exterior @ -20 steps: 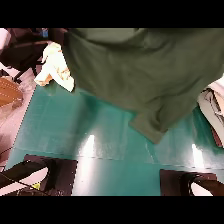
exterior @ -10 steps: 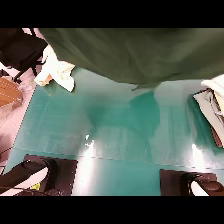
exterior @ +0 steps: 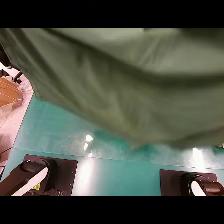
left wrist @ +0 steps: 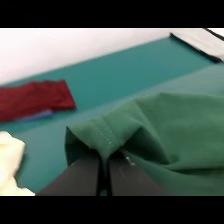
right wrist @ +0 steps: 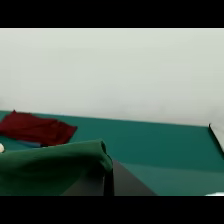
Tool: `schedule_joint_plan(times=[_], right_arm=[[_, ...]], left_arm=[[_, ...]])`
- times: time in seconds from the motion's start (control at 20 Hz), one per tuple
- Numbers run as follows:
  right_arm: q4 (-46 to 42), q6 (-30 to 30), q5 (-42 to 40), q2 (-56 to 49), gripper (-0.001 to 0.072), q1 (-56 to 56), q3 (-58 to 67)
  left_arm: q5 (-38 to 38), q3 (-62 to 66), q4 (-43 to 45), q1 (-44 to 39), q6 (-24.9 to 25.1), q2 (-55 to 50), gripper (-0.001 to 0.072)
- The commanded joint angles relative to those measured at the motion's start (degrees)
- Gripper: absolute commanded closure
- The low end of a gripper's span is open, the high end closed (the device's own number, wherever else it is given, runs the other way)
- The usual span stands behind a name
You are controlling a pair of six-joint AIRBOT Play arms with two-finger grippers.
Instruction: Fold the shirts.
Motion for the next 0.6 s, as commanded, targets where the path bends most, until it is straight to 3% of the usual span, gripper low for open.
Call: schedule_joint_plan(times=[0.0, 0.05, 0.15, 0.3, 0.4, 0.55], right_arm=[[5.2, -2.3, 8.4, -8.9, 0.0691, -2.2, -3.7], [7.8, -4.3, 6.0, -12.6, 0.0692, -2.2, -7.7], [7.5, -8.2, -0.3, -19.8, 0.0692, -2.3, -16.2], [7.9, -12.2, -13.2, -32.5, 0.0692, -3.8, -24.1], [9.8, -12.6, -18.1, -43.2, 0.0692, -3.7, -22.3], [9.2, -11.6, -17.9, -56.1, 0.0692, -2.2, -13.4]], left_arm=[[-4.4, -11.5, -5.6, 0.0, -2.5, 0.4, 0.0681], [-2.6, -19.0, -7.9, 0.0, -2.2, 0.4, 0.0681], [8.0, -35.6, -10.4, 0.0, 0.3, 0.4, 0.0682], [33.0, -55.4, -11.4, 0.0, 4.4, -3.1, 0.0681], [43.1, -60.0, -14.4, -0.4, 6.9, -10.2, 0.0681], [50.1, -58.2, -14.9, -3.9, 7.3, -20.9, 0.0681]])
